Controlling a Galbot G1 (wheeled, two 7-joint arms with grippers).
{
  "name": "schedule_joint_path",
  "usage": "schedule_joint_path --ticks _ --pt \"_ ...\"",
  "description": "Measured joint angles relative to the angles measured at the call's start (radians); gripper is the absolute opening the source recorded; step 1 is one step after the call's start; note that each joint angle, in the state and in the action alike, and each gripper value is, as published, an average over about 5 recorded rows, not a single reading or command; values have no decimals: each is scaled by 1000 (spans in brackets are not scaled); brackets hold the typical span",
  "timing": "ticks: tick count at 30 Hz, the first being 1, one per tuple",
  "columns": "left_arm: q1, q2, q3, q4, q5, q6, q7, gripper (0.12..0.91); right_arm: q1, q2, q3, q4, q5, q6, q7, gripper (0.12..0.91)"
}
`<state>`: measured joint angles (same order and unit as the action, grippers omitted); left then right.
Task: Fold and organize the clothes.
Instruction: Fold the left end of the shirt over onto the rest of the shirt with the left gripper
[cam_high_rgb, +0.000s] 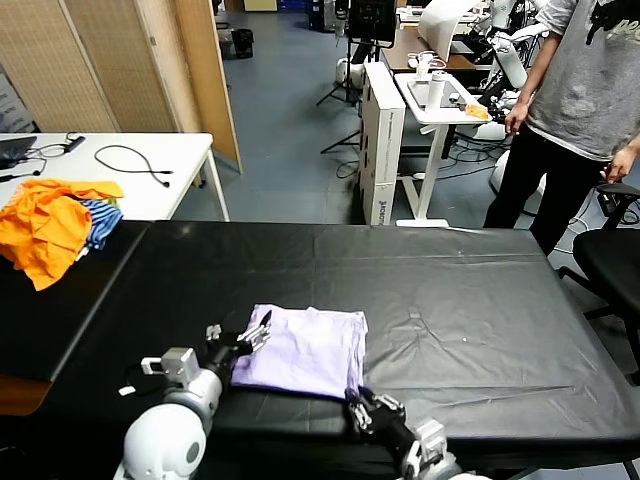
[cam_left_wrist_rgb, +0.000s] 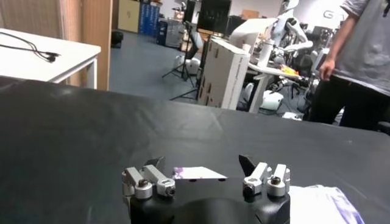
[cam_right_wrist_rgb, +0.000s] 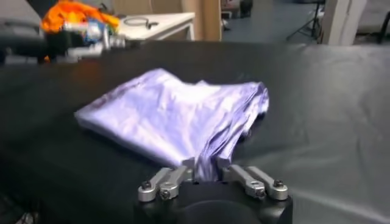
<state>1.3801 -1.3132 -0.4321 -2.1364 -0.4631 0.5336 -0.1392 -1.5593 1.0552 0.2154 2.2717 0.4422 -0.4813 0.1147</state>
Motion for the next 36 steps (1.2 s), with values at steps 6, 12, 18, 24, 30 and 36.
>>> schedule_joint_path --ticks 6,12,18,24,30,36 --pt "-36 15 5 39 -23 -9 13 907 40 7 58 31 54 19 14 885" --pt "-69 13 13 103 -24 -16 25 907 150 71 55 -72 65 40 33 906" --pt "-74 19 12 133 -20 -17 27 907 237 144 45 -187 66 41 34 907" --pt "-65 19 10 135 -18 -16 27 907 275 187 40 -255 64 42 31 752" --pt "-76 16 17 142 -17 -15 27 907 288 214 31 -287 58 41 30 634" --pt "-95 14 25 166 -11 -16 27 907 294 232 27 -308 53 40 30 615"
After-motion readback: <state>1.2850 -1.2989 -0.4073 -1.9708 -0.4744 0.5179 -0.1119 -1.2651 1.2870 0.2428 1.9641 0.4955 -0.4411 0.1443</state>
